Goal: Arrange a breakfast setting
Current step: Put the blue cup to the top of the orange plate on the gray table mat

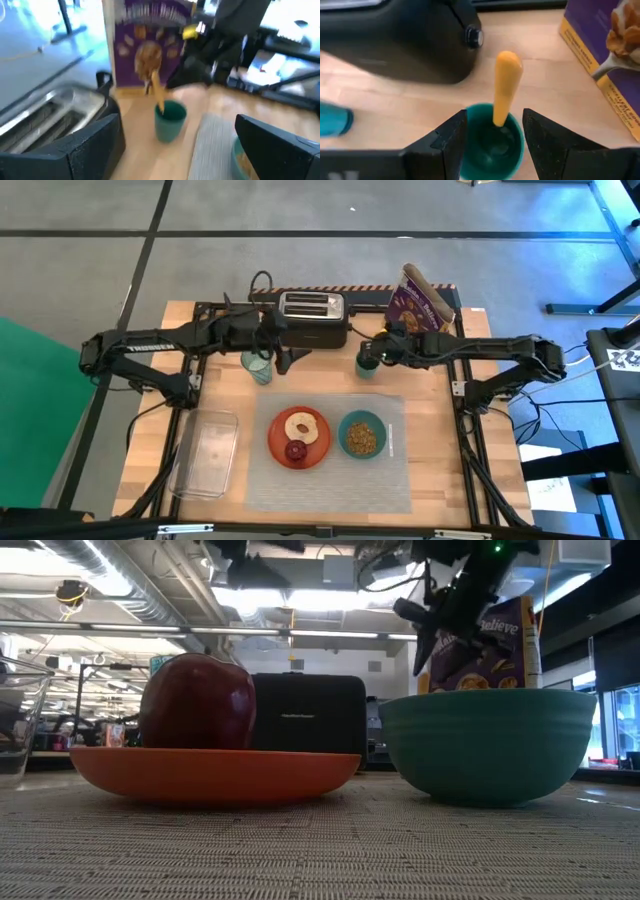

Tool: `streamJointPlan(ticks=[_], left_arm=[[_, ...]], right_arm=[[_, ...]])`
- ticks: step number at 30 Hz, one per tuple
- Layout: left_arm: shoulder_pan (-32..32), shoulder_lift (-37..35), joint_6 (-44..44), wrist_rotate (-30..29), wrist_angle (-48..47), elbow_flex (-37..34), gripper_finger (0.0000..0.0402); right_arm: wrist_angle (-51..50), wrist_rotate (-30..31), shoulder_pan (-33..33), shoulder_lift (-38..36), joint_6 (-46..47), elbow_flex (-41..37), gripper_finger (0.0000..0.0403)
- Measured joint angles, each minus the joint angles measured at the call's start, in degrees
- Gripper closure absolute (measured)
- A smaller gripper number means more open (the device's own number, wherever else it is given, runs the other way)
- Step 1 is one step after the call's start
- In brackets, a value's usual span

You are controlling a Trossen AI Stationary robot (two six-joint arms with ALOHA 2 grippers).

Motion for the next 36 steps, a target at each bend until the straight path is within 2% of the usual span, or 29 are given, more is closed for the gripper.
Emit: streamJointPlan(ticks=[6,10,17,23,30,36], left_arm=[[-0.2,-3.2,-9.6,-3.6,-20.6,0.0,0.0008],[0.6,-6.9,-10.9,-7.5,-34.0,0.0,0.0019],[9.0,-8.8,-11.4,-6.0,-45.0,2.3,0.0111],[16.0,-1.8,-6.6,-0.2,-50.0,2.2,0.0157],[17.0,4.2,-3.8,2.2,-50.2,2.2,0.0183],[17.5,7.6,-0.4,2.2,-50.2,2.2,0.0253]], right_arm=[[0.4,-1.0,2.7,-0.2,-0.8,0.1,0.0219],[0.4,-0.7,4.8,-1.1,-2.2,1.6,0.0219],[0.4,-0.2,5.4,-1.1,-10.0,6.4,0.0219],[0.3,1.7,5.4,-1.1,-14.6,8.9,0.0219],[-0.9,-1.6,5.5,-1.1,-15.5,9.1,0.0219],[-2.3,-2.7,6.8,-1.1,-15.4,9.1,0.0219]])
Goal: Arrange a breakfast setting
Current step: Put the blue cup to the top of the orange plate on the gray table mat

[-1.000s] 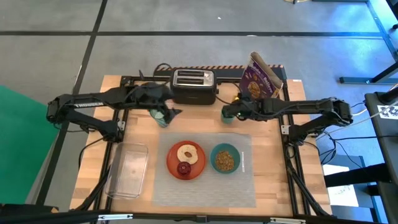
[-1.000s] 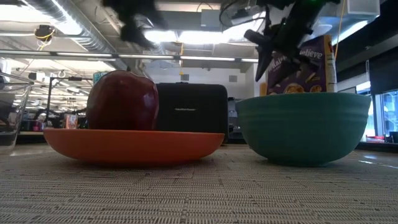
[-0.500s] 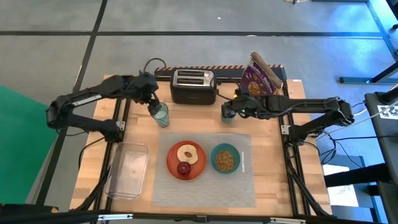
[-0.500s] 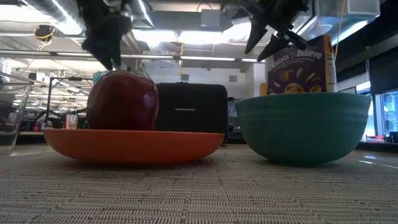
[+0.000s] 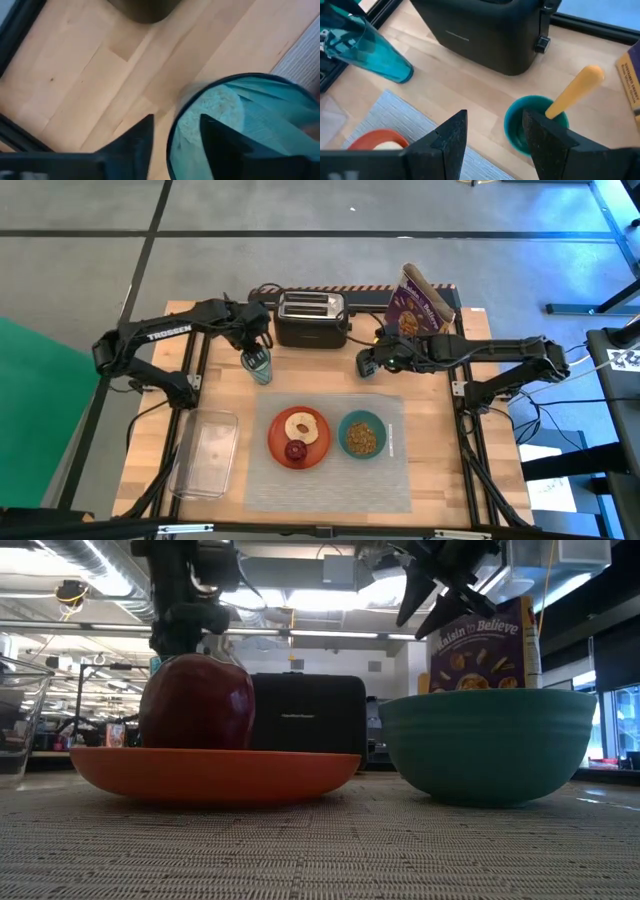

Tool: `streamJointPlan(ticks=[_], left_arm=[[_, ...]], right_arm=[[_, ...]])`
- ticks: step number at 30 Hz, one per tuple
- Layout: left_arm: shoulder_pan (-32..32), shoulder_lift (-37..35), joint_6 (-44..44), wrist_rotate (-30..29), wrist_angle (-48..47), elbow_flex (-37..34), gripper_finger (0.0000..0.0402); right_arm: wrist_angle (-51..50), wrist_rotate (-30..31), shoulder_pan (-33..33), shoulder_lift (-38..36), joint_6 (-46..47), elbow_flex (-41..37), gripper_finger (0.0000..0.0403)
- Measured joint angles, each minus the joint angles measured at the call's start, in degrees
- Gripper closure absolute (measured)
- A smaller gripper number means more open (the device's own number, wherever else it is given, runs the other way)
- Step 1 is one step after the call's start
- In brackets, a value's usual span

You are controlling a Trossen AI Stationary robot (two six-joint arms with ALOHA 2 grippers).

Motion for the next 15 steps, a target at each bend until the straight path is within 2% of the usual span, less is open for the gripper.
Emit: streamJointPlan(ticks=[8,15], left_arm=[[0.0,2.3,0.1,2.1,0.1,0.0,0.0387],[-0.7,2.2,-1.0,3.4,0.2,0.2,0.0394]], right_arm=[[-1.6,1.1,2.2,0.0,0.0,0.0,0.0219],[-2.4,1.0,2.1,0.0,-0.1,0.0,0.0219]])
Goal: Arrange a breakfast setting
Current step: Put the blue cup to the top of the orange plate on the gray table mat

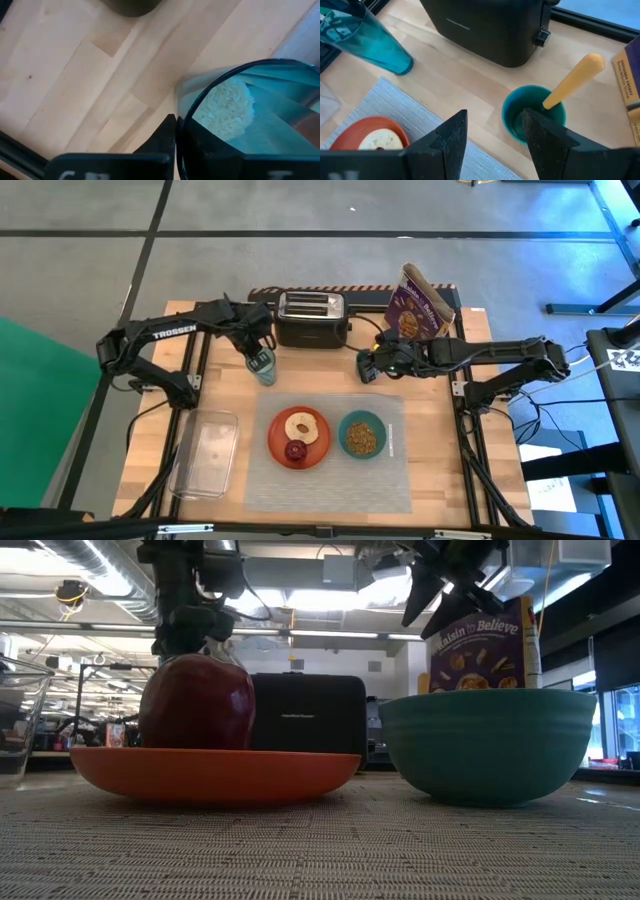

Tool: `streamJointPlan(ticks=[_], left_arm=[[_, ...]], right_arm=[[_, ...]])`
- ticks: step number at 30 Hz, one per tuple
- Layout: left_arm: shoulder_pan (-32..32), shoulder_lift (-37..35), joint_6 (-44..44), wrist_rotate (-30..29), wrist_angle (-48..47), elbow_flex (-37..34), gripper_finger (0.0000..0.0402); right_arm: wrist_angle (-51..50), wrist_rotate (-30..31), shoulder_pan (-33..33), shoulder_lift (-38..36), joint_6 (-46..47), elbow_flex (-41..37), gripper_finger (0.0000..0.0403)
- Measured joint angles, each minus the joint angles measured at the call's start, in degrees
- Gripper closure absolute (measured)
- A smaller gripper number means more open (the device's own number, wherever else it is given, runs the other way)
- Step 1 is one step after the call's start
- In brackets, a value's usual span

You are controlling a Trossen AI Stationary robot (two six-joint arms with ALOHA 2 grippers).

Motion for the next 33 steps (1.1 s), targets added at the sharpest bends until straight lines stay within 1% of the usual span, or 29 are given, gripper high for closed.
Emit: streamJointPlan(ticks=[4,8,11,14,17,20,24,28,33], left_arm=[[-2.3,0.1,-2.2,0.7,-0.3,2.2,0.0396],[-4.6,0.0,-5.6,-0.1,0.8,4.8,0.0397],[-6.5,0.1,-7.5,-0.8,3.5,6.8,0.0397],[-8.6,1.8,-8.9,-0.7,7.8,8.5,0.0397],[-10.6,5.4,-9.0,-0.8,9.9,10.6,0.0397],[-12.6,9.7,-8.8,-0.7,8.5,13.6,0.0397],[-15.0,13.6,-7.9,-1.3,3.4,16.3,0.0397],[-16.3,14.7,-7.3,-1.0,2.6,16.6,0.0398],[-18.7,14.7,-8.3,-0.3,1.7,16.7,0.0398]], right_arm=[[0.0,-0.1,0.0,0.0,-0.2,0.0,0.0219],[0.1,-0.4,0.0,0.0,-1.1,0.0,0.0219],[0.2,-0.6,0.0,0.0,-1.2,0.0,0.0219],[0.2,-0.6,0.0,0.0,-1.2,0.0,0.0219],[0.2,-0.6,0.0,0.0,-1.2,0.0,0.0219],[0.2,-1.4,0.0,-0.1,-1.2,0.0,0.0219],[0.2,-2.2,0.0,-0.2,-1.1,0.0,0.0219],[0.2,-2.7,0.8,-0.2,-0.8,0.0,0.0219],[0.1,-0.3,2.8,-0.2,0.3,0.0,0.0219]])
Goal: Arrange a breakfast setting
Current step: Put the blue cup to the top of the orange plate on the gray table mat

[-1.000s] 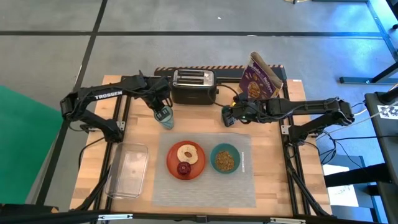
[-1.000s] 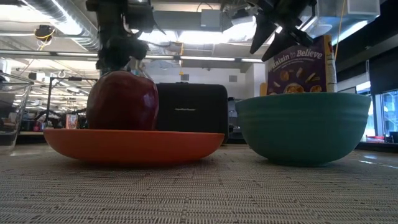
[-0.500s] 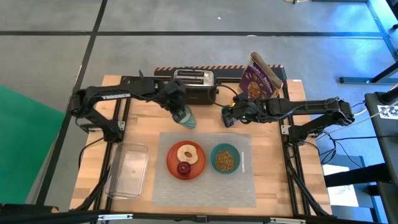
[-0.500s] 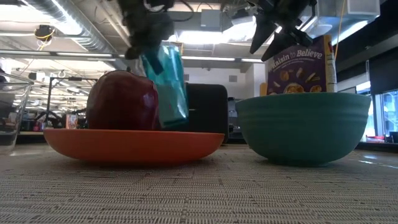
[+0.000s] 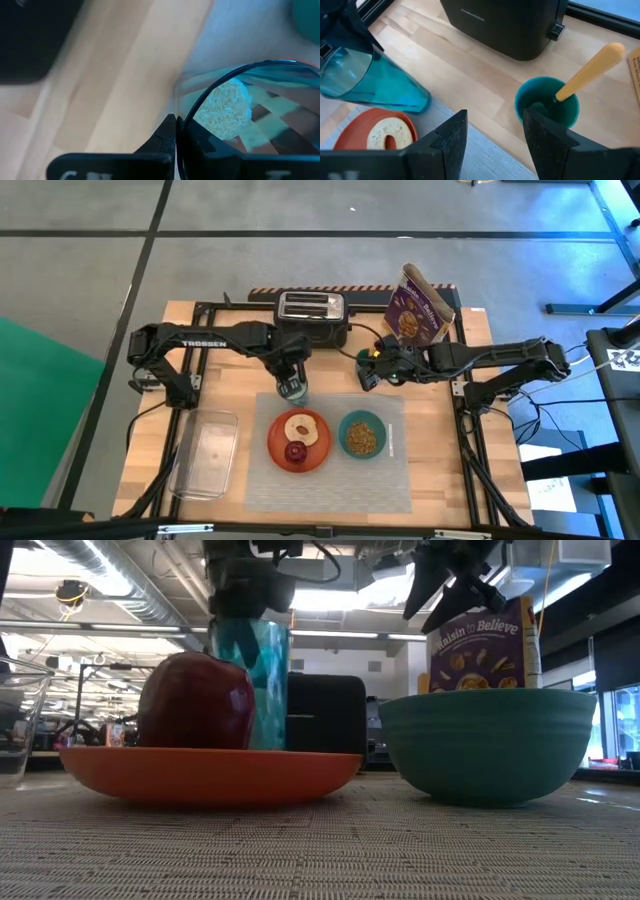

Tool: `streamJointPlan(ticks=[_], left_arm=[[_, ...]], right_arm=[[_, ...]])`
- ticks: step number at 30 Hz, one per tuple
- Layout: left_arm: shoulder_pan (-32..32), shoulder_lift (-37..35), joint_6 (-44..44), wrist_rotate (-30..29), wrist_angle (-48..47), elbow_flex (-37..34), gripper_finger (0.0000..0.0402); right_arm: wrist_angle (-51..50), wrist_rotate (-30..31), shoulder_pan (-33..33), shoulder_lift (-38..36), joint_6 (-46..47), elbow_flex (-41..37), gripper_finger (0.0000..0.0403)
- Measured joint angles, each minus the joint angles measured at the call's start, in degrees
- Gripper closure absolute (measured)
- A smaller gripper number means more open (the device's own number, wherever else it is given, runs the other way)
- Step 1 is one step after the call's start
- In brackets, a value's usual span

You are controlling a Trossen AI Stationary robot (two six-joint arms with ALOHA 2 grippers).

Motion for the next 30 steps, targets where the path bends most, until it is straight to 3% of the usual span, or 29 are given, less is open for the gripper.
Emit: streamJointPlan(ticks=[13,22,30], left_arm=[[-5.1,0.0,-2.1,1.2,-1.4,0.0,0.0398],[-2.2,0.0,-2.1,3.7,0.6,0.0,0.0373],[-0.8,0.4,-0.1,3.7,1.4,0.0,0.0361]], right_arm=[[0.0,0.8,0.1,0.0,0.2,0.0,0.0219],[0.1,0.3,0.1,0.0,-0.2,0.0,0.0219],[0.4,4.0,0.0,0.0,-1.7,0.0,0.0219]])
